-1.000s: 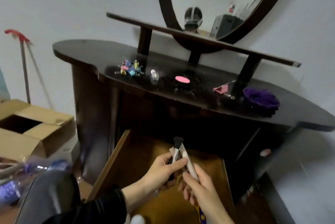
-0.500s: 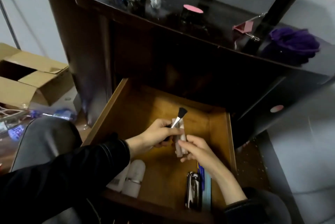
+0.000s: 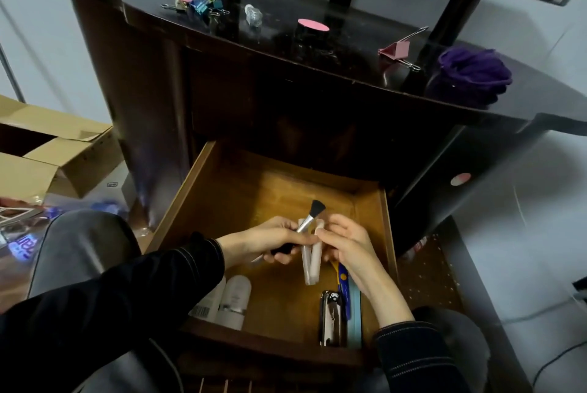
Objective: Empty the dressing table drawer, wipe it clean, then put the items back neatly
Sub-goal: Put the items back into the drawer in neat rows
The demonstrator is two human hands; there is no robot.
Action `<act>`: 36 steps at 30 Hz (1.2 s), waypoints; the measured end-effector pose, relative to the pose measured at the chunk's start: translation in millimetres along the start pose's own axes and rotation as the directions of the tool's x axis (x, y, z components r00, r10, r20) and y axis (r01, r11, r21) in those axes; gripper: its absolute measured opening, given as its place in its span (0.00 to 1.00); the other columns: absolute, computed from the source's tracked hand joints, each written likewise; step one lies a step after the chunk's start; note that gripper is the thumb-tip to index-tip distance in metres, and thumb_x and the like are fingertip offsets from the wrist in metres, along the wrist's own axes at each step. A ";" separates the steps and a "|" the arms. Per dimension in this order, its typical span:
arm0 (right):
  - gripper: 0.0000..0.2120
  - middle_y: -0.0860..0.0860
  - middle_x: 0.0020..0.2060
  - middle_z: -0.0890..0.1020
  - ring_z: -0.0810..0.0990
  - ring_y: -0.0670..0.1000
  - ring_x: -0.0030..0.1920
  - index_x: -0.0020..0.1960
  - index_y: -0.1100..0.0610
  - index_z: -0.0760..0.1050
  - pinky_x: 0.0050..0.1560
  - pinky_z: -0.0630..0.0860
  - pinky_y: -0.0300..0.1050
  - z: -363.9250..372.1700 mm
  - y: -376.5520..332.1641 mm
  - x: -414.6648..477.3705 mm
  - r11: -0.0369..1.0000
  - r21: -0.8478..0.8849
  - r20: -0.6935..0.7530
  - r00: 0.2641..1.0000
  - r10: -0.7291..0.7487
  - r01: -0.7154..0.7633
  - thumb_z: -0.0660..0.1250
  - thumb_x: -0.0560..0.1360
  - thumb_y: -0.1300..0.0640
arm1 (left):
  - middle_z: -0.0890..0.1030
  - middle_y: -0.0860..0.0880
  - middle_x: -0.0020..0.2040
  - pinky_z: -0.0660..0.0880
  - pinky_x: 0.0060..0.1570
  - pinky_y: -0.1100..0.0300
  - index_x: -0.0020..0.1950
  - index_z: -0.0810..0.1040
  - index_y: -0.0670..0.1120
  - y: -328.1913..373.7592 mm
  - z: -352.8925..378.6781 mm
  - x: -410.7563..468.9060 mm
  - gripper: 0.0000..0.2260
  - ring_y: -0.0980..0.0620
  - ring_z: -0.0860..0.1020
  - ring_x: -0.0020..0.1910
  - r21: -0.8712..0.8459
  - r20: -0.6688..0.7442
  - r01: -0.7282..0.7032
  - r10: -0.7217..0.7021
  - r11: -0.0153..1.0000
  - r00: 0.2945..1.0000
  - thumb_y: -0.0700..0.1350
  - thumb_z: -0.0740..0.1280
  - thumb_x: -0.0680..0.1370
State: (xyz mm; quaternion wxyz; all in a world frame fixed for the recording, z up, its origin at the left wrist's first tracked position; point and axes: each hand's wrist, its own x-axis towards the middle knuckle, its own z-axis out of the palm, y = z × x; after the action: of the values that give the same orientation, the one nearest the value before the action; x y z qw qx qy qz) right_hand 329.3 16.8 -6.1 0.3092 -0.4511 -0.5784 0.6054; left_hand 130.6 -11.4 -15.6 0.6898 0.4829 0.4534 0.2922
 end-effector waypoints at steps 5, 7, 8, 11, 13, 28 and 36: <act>0.10 0.55 0.45 0.84 0.83 0.48 0.37 0.57 0.55 0.81 0.37 0.78 0.38 -8.0 17.8 7.7 0.951 -0.303 -0.226 0.974 -0.006 -0.065 0.69 0.79 0.64 | 0.72 0.52 0.28 0.59 0.20 0.64 0.47 0.77 0.42 -9.7 -11.9 11.4 0.11 0.55 0.67 0.22 0.060 -0.419 0.097 -0.063 0.993 0.906 0.49 0.71 0.78; 0.10 0.52 0.46 0.84 0.82 0.48 0.41 0.56 0.54 0.81 0.40 0.79 0.39 -5.7 25.8 10.9 0.875 -0.473 -0.202 0.979 0.006 -0.104 0.69 0.78 0.64 | 0.72 0.51 0.28 0.59 0.20 0.64 0.45 0.76 0.43 -12.6 -16.3 13.6 0.10 0.55 0.67 0.21 0.086 -0.467 0.112 -0.059 0.990 0.883 0.49 0.71 0.79; 0.09 0.51 0.46 0.84 0.82 0.48 0.43 0.56 0.53 0.82 0.42 0.79 0.40 -4.2 28.5 12.7 0.834 -0.540 -0.181 0.983 0.015 -0.112 0.70 0.78 0.63 | 0.72 0.51 0.29 0.60 0.20 0.63 0.45 0.76 0.43 -13.1 -17.2 14.6 0.11 0.55 0.67 0.21 0.088 -0.473 0.114 -0.059 0.990 0.879 0.49 0.71 0.79; 0.06 0.48 0.44 0.84 0.81 0.48 0.45 0.54 0.51 0.83 0.48 0.80 0.46 -1.9 34.2 17.2 0.773 -0.617 -0.131 0.988 0.083 -0.147 0.71 0.78 0.57 | 0.72 0.51 0.28 0.60 0.20 0.64 0.44 0.75 0.43 -13.4 -15.2 17.3 0.11 0.55 0.67 0.21 0.106 -0.456 0.115 -0.055 0.988 0.888 0.49 0.71 0.79; 0.05 0.47 0.45 0.84 0.82 0.49 0.47 0.54 0.50 0.83 0.52 0.82 0.50 -2.3 37.7 19.1 0.722 -0.672 -0.124 0.986 0.110 -0.165 0.71 0.78 0.55 | 0.72 0.51 0.28 0.60 0.20 0.64 0.44 0.75 0.43 -14.2 -12.7 19.0 0.11 0.55 0.67 0.21 0.116 -0.439 0.110 -0.049 0.987 0.897 0.49 0.71 0.79; 0.07 0.47 0.42 0.83 0.82 0.48 0.44 0.46 0.52 0.82 0.48 0.82 0.50 1.3 42.1 14.3 0.373 -0.924 0.011 0.972 0.236 -0.080 0.76 0.73 0.50 | 0.73 0.52 0.28 0.61 0.20 0.64 0.45 0.76 0.43 -18.1 -16.8 20.7 0.11 0.55 0.68 0.21 0.110 -0.439 0.097 -0.039 0.989 0.897 0.50 0.72 0.78; 0.04 0.47 0.42 0.85 0.83 0.47 0.45 0.43 0.52 0.84 0.51 0.84 0.51 0.6 47.3 13.6 0.393 -0.919 0.100 0.935 0.339 -0.044 0.78 0.72 0.53 | 0.73 0.53 0.26 0.61 0.20 0.64 0.44 0.75 0.43 -18.4 -18.2 20.5 0.12 0.56 0.68 0.21 0.112 -0.440 0.101 -0.042 0.989 0.897 0.50 0.72 0.78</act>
State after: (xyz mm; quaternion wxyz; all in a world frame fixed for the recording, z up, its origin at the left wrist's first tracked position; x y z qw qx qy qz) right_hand 330.2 22.2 -55.0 -0.1380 -0.5224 -0.7919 0.2845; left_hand 122.0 6.5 -42.1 0.5476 0.4326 0.6320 0.3370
